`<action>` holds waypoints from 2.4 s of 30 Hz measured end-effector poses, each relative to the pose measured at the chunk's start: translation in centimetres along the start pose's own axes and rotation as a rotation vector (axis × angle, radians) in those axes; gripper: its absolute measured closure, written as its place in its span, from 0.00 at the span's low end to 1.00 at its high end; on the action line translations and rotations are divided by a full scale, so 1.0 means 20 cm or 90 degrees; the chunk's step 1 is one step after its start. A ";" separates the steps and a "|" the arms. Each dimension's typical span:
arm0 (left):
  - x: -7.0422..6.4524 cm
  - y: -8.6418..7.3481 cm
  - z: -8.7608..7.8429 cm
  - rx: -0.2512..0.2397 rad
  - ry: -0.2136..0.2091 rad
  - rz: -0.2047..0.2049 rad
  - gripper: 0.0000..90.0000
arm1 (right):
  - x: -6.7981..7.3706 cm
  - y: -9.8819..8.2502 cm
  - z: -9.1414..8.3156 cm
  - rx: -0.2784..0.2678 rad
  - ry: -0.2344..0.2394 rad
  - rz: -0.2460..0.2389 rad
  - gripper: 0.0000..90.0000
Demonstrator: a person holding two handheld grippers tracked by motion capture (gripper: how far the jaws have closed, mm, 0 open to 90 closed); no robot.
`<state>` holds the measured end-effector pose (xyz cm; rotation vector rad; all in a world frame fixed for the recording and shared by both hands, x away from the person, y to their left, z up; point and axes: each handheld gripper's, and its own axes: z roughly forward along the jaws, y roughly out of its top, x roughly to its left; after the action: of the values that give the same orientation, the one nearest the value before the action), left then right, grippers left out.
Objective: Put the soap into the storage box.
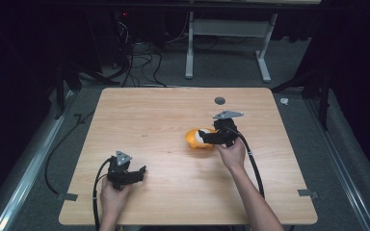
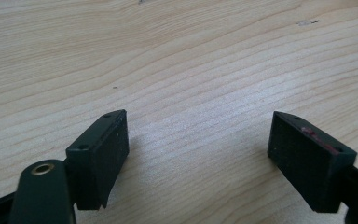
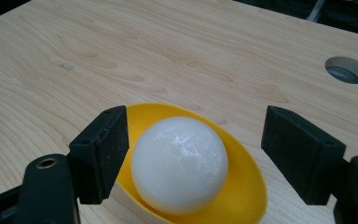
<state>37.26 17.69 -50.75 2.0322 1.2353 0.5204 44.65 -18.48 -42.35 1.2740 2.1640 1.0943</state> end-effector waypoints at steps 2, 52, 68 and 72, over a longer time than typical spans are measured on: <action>0.00 0.00 0.00 0.000 0.000 0.000 0.23 | 0.00 0.00 -0.01 -0.004 0.000 0.003 0.27; 0.00 0.00 0.00 0.001 0.000 0.001 0.23 | -0.06 -0.08 -0.28 -0.049 -0.034 -0.001 0.31; 0.00 0.00 0.00 0.000 0.002 0.001 0.23 | -0.11 -0.13 -0.38 -0.068 -0.048 0.014 0.31; 0.00 0.00 0.00 0.000 0.002 0.001 0.23 | -0.12 -0.13 -0.39 -0.070 -0.047 0.015 0.32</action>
<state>37.25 17.67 -50.75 2.0331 1.2360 0.5232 39.14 -24.60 -39.71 1.2737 2.0113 1.1401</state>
